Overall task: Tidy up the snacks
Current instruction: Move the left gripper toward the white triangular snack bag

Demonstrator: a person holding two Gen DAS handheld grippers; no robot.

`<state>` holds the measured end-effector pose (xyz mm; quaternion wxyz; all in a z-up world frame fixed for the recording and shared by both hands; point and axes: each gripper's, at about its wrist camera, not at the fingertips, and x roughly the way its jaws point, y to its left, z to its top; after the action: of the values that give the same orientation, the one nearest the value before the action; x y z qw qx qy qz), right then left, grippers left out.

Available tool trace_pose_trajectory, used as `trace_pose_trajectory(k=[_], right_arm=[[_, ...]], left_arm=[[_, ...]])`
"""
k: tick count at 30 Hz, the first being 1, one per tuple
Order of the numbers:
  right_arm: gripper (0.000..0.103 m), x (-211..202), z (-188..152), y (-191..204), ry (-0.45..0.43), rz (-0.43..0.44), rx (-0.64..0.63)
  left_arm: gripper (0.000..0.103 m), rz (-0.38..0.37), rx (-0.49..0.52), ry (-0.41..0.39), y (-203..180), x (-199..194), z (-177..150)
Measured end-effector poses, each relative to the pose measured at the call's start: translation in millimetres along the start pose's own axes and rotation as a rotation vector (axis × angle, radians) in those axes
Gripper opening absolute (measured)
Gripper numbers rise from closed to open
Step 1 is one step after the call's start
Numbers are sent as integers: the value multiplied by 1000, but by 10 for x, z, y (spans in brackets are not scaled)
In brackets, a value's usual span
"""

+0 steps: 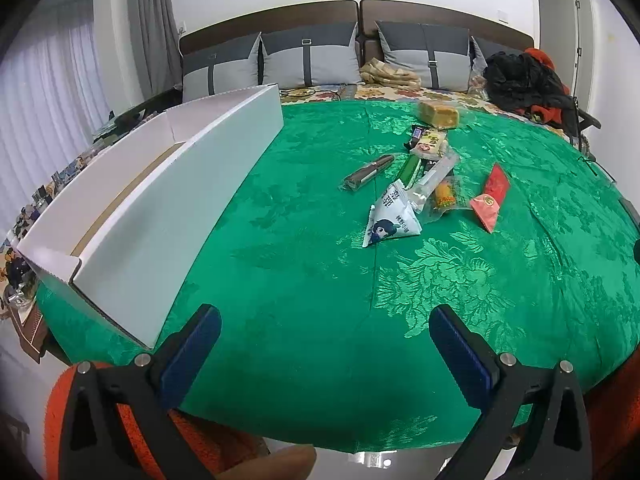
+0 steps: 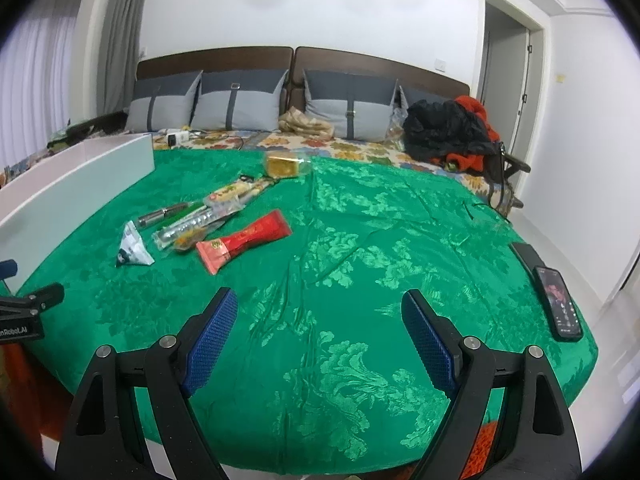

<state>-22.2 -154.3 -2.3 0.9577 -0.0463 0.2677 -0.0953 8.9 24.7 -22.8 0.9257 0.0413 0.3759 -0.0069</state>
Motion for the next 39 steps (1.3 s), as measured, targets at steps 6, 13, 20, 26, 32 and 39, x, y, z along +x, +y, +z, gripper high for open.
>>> trace_pose_trajectory(k=[6,13,20,26,32,39], right_arm=[[87,45,-25,-13,23,7,-1],[87,131,-57,4,61,25,-9],[87,203,-78,7,92,51,-9],[87,243,-109,30,116,72,-13],[87,338,-180,106,171,98,-44],[87,493,-288,173,244,127,-55]], left_arm=[[103,3,7,25,-17,77,-25],[103,11,8,55,-52,201,-46],[103,15,14,80,-79,309,-70],[103,1,2,117,-97,489,-73],[103,0,-15,176,-98,683,-82],[103,-19,-27,184,-60,715,-90]])
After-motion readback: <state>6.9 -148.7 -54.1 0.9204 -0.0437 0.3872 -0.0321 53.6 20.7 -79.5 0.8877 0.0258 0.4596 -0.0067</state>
